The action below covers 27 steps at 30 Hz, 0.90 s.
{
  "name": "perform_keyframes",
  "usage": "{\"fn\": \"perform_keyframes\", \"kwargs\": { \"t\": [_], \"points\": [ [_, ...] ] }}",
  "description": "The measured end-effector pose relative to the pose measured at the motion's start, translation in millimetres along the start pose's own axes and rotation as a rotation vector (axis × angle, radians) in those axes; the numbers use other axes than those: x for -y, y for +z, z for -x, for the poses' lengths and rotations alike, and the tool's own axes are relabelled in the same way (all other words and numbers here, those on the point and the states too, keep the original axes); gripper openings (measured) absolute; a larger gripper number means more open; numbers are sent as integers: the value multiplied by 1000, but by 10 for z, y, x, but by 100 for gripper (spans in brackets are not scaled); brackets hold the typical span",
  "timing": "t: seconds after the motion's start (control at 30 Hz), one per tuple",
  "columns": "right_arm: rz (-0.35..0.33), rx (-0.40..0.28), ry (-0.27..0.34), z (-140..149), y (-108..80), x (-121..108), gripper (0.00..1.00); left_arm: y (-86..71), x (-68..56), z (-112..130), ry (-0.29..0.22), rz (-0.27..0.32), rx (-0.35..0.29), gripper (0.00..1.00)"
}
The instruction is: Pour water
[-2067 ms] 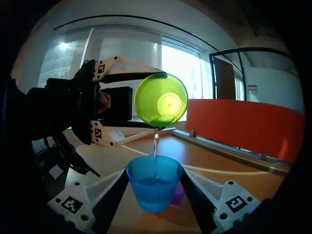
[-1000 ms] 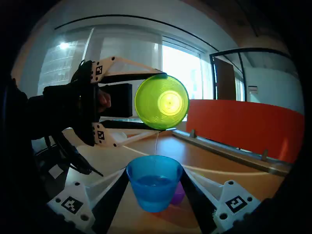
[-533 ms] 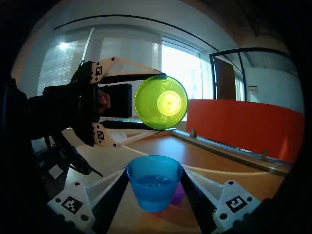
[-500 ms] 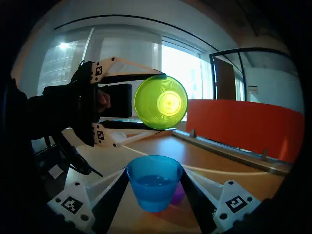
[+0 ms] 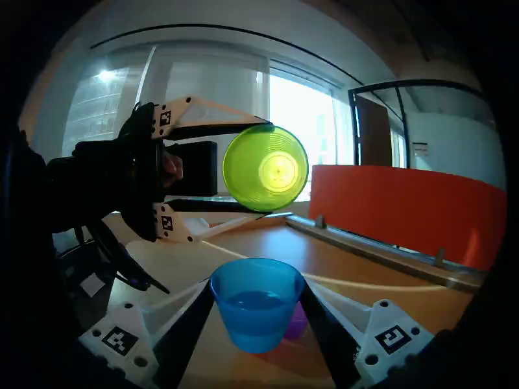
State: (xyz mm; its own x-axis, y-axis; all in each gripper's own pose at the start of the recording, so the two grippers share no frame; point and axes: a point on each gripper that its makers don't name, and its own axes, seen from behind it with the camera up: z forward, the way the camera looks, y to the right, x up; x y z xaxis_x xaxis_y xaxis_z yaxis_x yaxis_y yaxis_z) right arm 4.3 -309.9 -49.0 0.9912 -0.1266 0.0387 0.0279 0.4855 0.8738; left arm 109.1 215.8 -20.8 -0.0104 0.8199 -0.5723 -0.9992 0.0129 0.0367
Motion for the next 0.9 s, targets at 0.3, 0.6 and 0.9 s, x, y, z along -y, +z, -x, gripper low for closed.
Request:
{"fn": "perform_keyframes", "kwargs": {
  "t": [0.3,0.6,0.9],
  "points": [
    [3,3,-2,7,-16,-5,91,-23,-23,45,-10,2,12,87],
    [11,9,-4,18,-56,-19,91,-68,-94,176,-115,13,59,87],
    [23,12,-7,16,-116,-63,91,-108,-168,312,-351,29,114,87]
  ]
}}
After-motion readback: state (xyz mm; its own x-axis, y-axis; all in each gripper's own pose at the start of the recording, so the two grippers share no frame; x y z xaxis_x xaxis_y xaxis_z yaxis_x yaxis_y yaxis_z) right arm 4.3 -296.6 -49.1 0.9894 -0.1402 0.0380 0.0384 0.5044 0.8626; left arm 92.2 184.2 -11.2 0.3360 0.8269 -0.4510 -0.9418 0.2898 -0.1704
